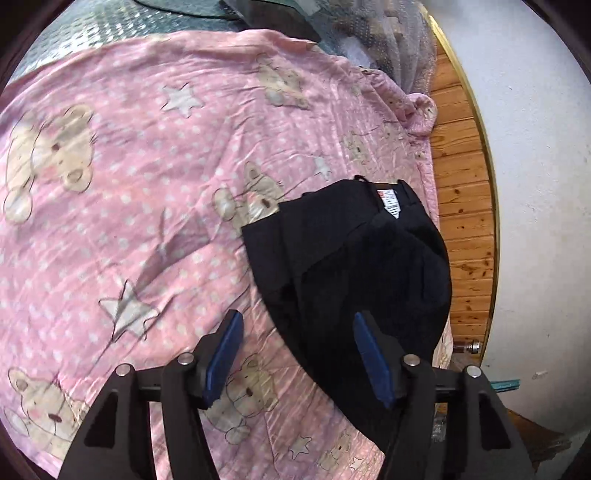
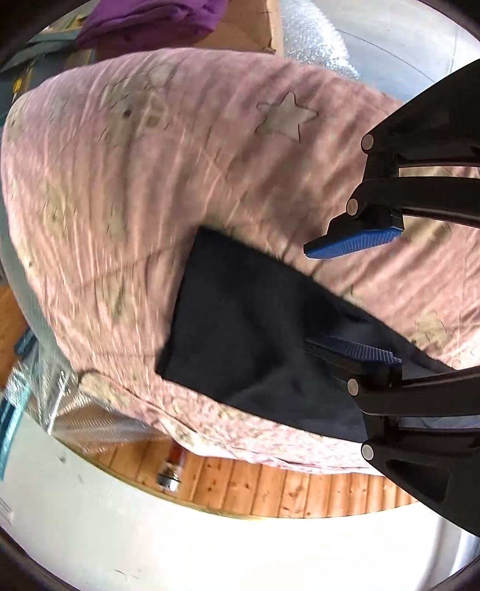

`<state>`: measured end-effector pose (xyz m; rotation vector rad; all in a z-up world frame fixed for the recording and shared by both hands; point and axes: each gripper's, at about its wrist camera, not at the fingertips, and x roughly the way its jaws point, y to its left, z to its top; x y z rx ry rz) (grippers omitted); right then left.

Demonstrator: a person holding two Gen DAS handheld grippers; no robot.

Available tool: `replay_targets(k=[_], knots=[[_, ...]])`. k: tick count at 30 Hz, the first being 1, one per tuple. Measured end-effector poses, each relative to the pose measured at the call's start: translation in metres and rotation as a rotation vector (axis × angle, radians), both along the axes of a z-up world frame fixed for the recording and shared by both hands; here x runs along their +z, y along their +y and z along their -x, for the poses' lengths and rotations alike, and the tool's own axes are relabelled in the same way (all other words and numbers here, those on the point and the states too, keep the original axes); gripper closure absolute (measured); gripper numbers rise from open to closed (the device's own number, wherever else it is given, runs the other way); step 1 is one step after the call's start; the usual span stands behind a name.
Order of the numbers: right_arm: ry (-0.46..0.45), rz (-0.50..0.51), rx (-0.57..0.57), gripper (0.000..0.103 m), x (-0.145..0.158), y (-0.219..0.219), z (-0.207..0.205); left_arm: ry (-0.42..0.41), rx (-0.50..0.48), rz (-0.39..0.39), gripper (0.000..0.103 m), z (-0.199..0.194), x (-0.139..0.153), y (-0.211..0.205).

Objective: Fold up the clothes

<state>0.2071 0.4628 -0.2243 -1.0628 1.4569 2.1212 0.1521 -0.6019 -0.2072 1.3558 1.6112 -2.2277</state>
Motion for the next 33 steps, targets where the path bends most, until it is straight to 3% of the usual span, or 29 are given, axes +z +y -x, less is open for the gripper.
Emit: replay_targets(k=[5,7,11,15,20,24,26,30,33], knots=[[0.051,0.004,-0.042,0.054,-0.003,0.016,0.014,0.068,0.063,-0.009,0.021,0.009,0.002,0.008],[0.069,0.021,-0.037,0.054,-0.002,0.022,0.022,0.079,0.072,-0.017,0.021,0.013,0.003,0.008],[0.045,-0.001,-0.025,0.056,-0.002,0.026,-0.008,0.074,0.090,-0.037,0.021,0.008,0.002,0.002],[0.045,0.000,-0.016,0.056,-0.002,0.021,-0.005,0.071,0.172,-0.077,0.021,0.001,0.000,0.002],[0.036,-0.001,-0.021,0.056,-0.001,0.025,0.005,0.072,0.106,-0.123,0.021,0.022,-0.002,0.027],[0.034,-0.020,0.016,0.056,-0.001,0.015,0.012,0.065,0.106,-0.053,0.021,0.029,0.002,0.030],[0.049,0.012,0.077,0.056,-0.004,0.009,0.015,0.076,0.133,-0.067,0.021,0.028,-0.001,0.028],[0.050,0.009,-0.023,0.063,-0.008,0.025,0.000,0.065,0.146,-0.021,0.021,0.018,0.004,0.031],[0.047,-0.012,-0.009,0.062,-0.008,0.015,0.003,0.110,0.211,-0.049,0.021,0.004,-0.004,0.030]])
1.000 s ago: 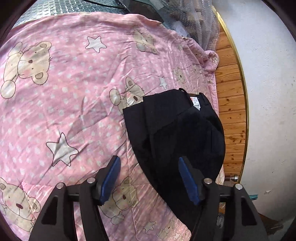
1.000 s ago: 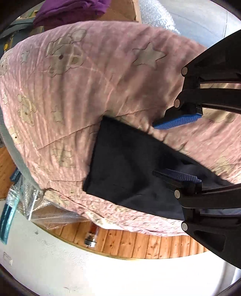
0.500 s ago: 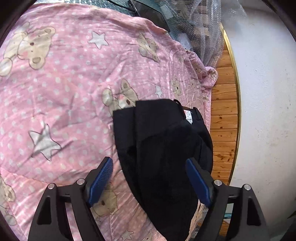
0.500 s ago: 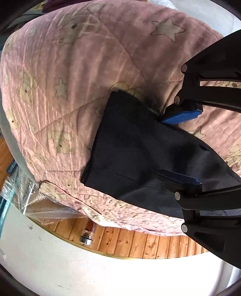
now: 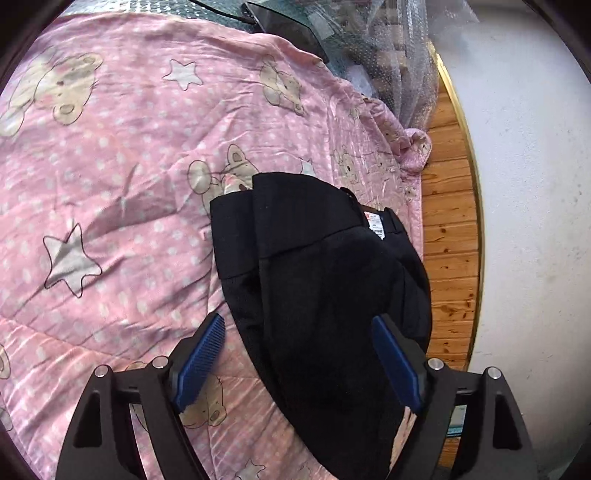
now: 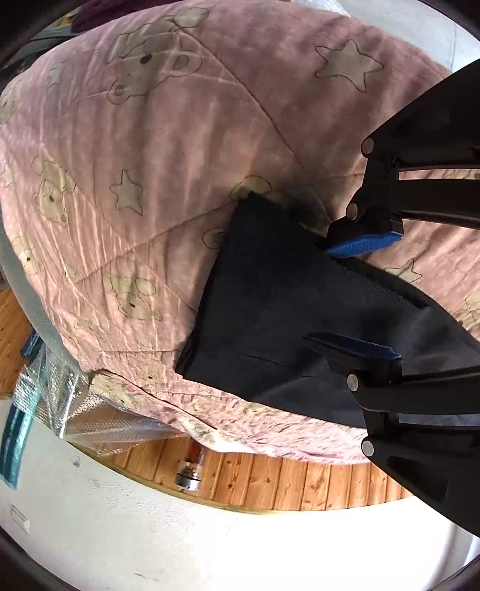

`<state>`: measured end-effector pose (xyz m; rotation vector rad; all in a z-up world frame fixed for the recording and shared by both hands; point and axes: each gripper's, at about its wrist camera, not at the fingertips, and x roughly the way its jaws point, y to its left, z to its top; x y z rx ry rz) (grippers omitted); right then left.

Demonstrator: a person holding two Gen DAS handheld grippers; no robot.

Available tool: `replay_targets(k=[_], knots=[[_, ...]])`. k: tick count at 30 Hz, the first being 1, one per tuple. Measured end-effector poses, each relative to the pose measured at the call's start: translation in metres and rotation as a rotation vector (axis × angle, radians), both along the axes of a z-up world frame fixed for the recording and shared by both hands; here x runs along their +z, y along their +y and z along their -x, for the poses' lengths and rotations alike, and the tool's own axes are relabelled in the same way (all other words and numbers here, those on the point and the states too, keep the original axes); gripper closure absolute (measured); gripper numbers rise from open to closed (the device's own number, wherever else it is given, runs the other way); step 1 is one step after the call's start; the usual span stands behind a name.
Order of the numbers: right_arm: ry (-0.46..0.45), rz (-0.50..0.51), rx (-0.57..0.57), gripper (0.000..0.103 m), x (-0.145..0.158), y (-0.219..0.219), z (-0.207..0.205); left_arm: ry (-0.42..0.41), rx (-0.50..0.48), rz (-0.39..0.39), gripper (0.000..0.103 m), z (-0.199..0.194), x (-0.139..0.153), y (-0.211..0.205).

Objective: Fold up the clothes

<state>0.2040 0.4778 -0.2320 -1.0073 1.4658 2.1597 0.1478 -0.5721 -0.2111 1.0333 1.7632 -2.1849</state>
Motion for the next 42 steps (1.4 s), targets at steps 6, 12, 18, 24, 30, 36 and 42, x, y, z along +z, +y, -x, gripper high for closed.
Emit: replay_targets(k=[6,12,18,24,30,36,42], knots=[[0.002,-0.005,0.041,0.062,0.002,-0.005,0.006,0.042,-0.145,-0.008,0.021,0.038,0.005,0.039],[0.012,0.017,0.053,0.063,-0.003,-0.004,0.013,0.060,-0.005,-0.030,0.021,0.023,-0.002,0.014],[-0.061,-0.087,0.082,0.102,0.004,-0.009,0.032,0.074,-0.185,0.026,0.078,0.059,0.006,0.039],[0.028,-0.237,0.146,0.103,0.078,-0.021,0.044,0.218,-0.216,0.056,0.102,0.067,0.052,0.034],[0.098,-0.352,0.216,0.103,0.164,-0.029,0.064,0.386,-0.251,0.091,0.102,0.065,0.140,0.035],[0.136,-0.472,0.299,0.103,0.254,-0.023,0.106,0.575,-0.349,0.209,0.102,0.083,0.279,0.051],[-0.019,-0.490,0.412,0.103,0.249,-0.009,0.206,0.447,-0.462,0.267,0.101,0.188,0.342,0.079]])
